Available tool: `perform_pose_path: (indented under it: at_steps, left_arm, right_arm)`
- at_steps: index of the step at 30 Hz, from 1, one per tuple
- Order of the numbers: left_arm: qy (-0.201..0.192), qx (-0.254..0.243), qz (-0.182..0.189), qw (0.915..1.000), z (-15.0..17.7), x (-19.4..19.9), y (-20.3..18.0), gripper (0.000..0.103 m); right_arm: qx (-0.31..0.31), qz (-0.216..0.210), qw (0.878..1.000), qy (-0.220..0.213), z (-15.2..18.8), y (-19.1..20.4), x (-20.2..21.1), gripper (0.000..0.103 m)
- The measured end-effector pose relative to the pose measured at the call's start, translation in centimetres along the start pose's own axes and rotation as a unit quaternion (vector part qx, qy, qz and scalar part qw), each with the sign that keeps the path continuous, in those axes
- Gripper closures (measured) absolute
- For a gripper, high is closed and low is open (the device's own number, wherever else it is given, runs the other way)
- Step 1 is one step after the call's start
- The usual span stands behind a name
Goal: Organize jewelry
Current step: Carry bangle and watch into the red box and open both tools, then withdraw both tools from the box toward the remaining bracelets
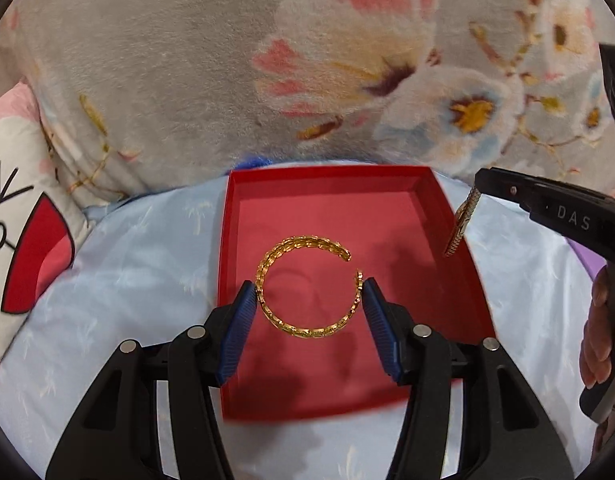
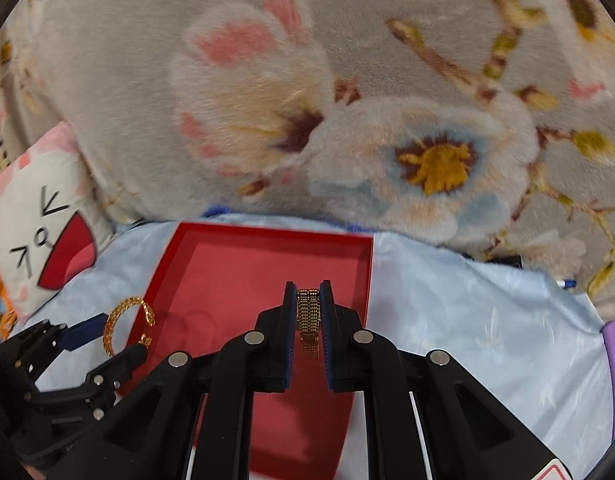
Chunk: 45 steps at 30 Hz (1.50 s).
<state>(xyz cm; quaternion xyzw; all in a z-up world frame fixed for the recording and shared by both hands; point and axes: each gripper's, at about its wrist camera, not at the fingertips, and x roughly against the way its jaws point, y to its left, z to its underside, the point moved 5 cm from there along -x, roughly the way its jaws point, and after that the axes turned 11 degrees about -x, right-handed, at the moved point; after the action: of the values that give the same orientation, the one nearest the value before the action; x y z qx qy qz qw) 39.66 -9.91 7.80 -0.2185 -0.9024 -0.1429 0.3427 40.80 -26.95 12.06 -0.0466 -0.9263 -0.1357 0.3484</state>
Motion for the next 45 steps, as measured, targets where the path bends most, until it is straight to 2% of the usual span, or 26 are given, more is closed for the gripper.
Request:
perform_pose_path:
  at_steps: [5,11,16,20,23,29,34,37,42,45]
  left_arm:
    - [0.014,0.022,-0.001,0.9997,-2.1,-5.0,1.1,0.05]
    - [0.059,0.027,-0.021,0.9977,-0.5,-9.0,1.8,0.05]
    - [0.077,0.017,-0.029,0.9965,0.7,-9.5,1.4,0.049]
    - [0.078,0.027,-0.032,0.996,1.1,-9.3,1.5,0.036]
    - [0.076,0.031,-0.026,0.9963,1.4,-9.0,1.5,0.036]
    - [0.061,0.044,-0.015,0.9971,1.8,-7.1,1.7,0.035]
    - [0.046,0.055,0.001,0.9975,3.0,-3.8,1.9,0.035]
    - [0.043,0.054,-0.01,0.9975,4.7,-1.6,1.9,0.035]
    - [0.036,0.039,-0.029,0.9981,8.5,2.7,1.2,0.035]
    - [0.034,0.037,-0.025,0.9984,10.9,4.8,0.6,0.035]
  right_arm:
    - [0.004,0.008,1.0,-0.014,-1.9,0.5,-3.8,0.093]
    - [0.009,0.02,0.999,0.031,1.7,-1.5,-7.3,0.092]
    - [0.006,0.001,0.999,0.052,4.0,-2.1,-7.0,0.092]
    - [0.013,-0.005,0.999,0.048,5.0,-2.1,-5.8,0.088]
    - [0.006,-0.018,0.999,0.042,5.3,-2.3,-4.7,0.084]
    - [-0.008,-0.036,0.999,0.028,5.7,-3.0,-1.4,0.083]
    - [0.001,-0.043,0.999,0.02,7.5,-3.1,2.1,0.081]
    - [0.003,-0.053,0.998,0.02,9.5,-3.6,4.5,0.076]
    - [0.015,-0.053,0.998,0.02,13.8,-4.1,8.0,0.074]
    - [0.018,-0.059,0.998,0.031,16.7,-4.3,9.6,0.074]
